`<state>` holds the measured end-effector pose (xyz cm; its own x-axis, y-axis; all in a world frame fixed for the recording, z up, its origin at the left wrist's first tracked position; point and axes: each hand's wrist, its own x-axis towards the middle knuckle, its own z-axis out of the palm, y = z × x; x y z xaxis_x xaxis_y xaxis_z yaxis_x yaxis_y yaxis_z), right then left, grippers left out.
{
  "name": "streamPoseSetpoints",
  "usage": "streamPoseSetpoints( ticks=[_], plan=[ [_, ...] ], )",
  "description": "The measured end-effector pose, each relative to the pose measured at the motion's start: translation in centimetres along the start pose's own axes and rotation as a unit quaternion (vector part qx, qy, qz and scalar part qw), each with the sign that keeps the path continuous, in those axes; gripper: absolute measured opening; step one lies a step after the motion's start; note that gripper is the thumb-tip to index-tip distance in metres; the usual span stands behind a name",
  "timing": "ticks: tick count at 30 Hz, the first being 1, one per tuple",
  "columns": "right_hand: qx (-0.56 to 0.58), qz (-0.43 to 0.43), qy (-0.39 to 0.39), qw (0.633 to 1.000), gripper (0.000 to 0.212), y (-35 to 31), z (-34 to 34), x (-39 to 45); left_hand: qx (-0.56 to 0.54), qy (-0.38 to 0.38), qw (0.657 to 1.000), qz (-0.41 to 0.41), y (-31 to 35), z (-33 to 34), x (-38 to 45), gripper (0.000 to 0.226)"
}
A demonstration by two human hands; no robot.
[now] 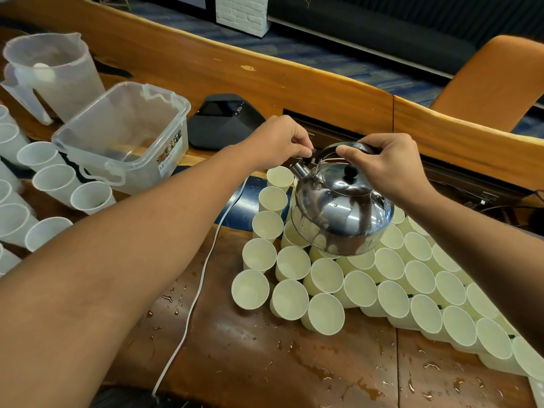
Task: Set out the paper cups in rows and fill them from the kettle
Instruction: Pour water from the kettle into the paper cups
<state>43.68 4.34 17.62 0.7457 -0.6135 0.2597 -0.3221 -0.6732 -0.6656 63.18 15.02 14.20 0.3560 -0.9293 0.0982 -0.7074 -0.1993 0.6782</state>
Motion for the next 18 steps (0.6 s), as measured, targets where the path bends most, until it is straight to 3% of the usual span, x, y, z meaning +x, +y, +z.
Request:
streamPoseSetpoints(
  ticks=[18],
  plan=[
    [-0.027, 0.002, -0.016, 0.999, 0.033, -0.14, -0.49, 0.40, 0.011, 0.001, 1.000, -0.007, -0.16, 0.45, 0.14, 0.015]
  ],
)
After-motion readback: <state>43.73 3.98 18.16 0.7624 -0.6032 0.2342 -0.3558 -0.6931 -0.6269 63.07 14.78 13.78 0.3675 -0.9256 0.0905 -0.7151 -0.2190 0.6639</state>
